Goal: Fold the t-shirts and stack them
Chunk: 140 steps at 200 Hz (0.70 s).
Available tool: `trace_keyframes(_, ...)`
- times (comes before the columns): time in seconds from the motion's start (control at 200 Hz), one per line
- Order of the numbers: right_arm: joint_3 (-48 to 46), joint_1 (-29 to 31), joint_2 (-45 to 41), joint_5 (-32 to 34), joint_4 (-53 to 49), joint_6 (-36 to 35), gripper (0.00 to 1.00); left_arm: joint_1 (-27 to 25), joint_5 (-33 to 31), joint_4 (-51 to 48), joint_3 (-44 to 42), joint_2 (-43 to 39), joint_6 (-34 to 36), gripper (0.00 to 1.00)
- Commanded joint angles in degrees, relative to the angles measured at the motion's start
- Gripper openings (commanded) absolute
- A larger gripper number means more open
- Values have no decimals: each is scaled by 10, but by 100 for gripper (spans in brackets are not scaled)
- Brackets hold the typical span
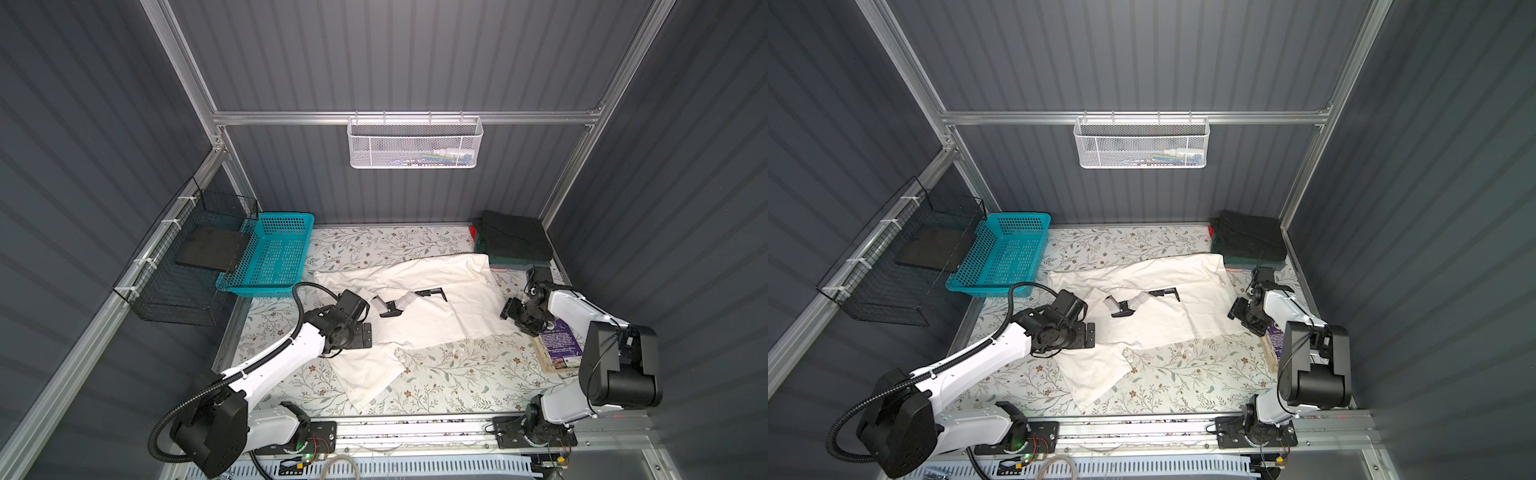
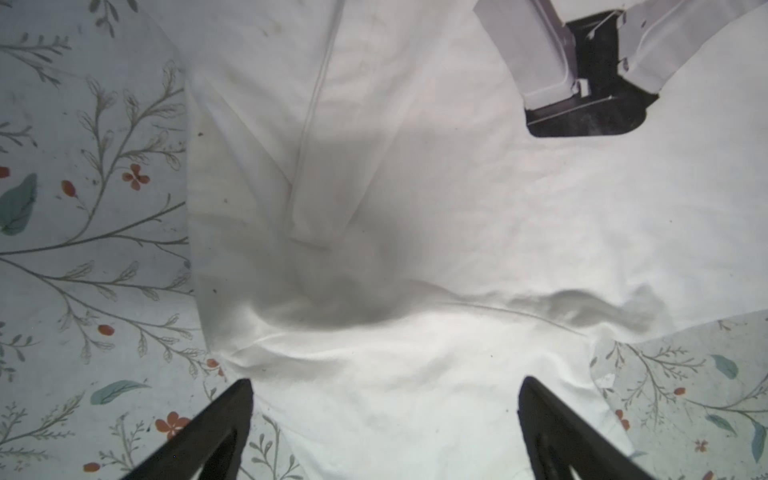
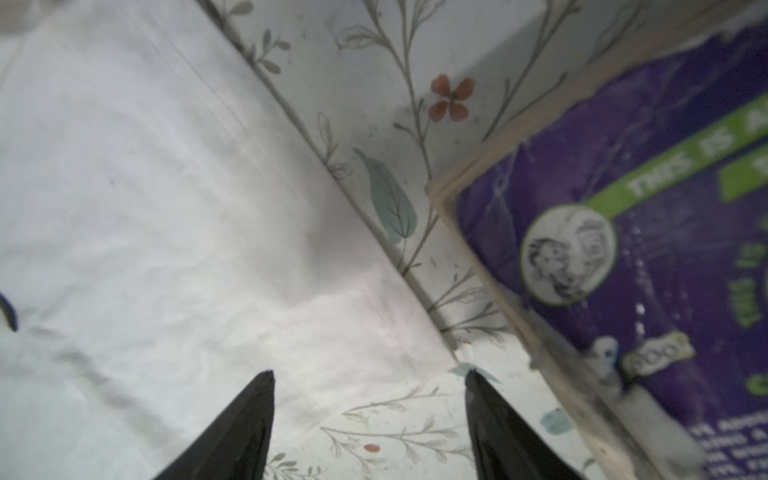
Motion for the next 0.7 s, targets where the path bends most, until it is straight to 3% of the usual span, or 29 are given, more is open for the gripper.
trace_keyframes(0.0, -1, -1, 3, 7, 8, -10, 67, -5, 31, -11, -21, -14, -23, 100)
trace_keyframes(0.26, 18, -2, 44, -11, 8, -22, 53, -25, 63, 9, -63, -12, -45, 97)
trace_keyframes(0.695, -10, -1, 46, -29, 32, -13, 46, -42, 68, -45, -86, -48, -59, 96)
